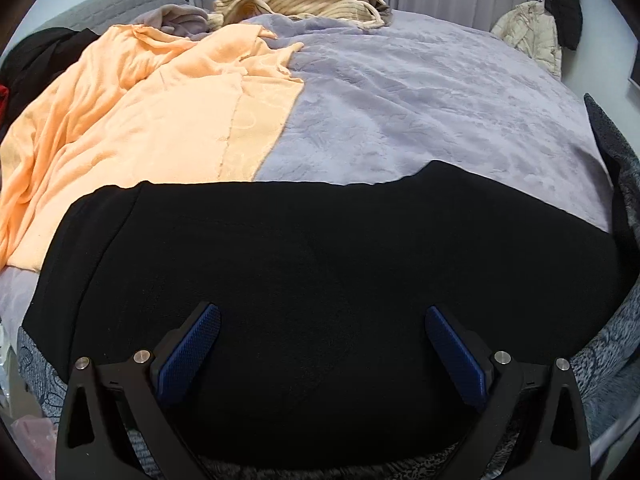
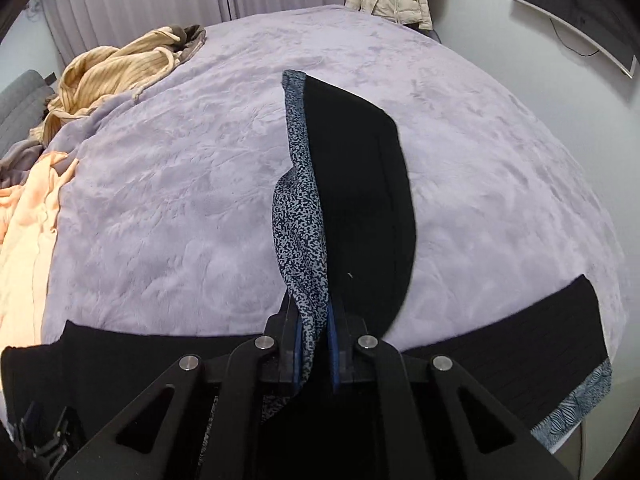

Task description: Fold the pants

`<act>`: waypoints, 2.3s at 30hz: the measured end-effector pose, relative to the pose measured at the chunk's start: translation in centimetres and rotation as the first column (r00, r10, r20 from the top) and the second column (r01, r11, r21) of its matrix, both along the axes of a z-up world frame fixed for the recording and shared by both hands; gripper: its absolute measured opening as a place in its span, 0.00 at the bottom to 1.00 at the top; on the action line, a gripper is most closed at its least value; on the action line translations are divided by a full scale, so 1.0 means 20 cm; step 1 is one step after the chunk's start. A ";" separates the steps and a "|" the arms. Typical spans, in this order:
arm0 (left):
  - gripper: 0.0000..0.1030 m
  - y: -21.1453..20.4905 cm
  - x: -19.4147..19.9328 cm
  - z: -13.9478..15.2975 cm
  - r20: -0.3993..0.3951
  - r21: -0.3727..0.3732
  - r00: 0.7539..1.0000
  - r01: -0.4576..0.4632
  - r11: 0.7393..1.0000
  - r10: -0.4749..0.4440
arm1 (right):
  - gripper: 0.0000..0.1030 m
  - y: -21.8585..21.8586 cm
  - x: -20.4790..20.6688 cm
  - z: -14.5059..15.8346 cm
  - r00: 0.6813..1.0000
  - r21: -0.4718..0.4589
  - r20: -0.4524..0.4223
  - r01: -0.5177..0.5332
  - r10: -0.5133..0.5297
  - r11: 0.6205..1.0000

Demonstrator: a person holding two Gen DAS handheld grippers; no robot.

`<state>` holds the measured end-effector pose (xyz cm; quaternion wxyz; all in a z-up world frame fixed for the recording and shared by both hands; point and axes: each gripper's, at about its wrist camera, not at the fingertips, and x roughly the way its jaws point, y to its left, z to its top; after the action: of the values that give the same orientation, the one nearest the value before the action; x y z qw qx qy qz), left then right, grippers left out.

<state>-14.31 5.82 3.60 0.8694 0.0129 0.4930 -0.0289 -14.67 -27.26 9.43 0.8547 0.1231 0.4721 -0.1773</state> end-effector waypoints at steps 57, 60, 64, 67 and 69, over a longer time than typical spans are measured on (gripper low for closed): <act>1.00 -0.13 -0.20 0.08 0.014 0.313 0.998 0.048 0.949 -0.055 | 0.08 -0.54 -0.95 0.23 0.887 -0.026 0.433 0.192 -0.162 0.981; 1.00 0.00 -0.20 0.01 -0.026 0.248 1.000 0.011 0.969 -0.005 | 0.13 -0.59 -0.91 0.07 0.937 -0.061 0.306 0.194 -0.166 0.979; 1.00 0.11 -0.20 0.04 -0.033 0.232 0.999 -0.029 0.972 0.038 | 0.17 -0.73 -0.89 -0.28 0.959 0.035 0.155 0.234 -0.236 0.972; 1.00 0.20 -0.21 0.08 0.000 0.268 0.998 -0.066 0.961 0.069 | 0.39 -0.73 -0.91 -0.24 0.959 -0.028 0.174 0.232 -0.224 0.972; 1.00 0.28 -0.22 0.09 0.006 0.299 0.994 -0.108 0.948 0.111 | 0.51 -0.76 -0.94 -0.20 0.952 -0.078 0.168 0.271 -0.255 0.959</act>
<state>-18.63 11.37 5.45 0.8551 0.1166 0.4963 0.0944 -33.50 -42.38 5.33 0.8629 0.1556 0.3735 -0.3029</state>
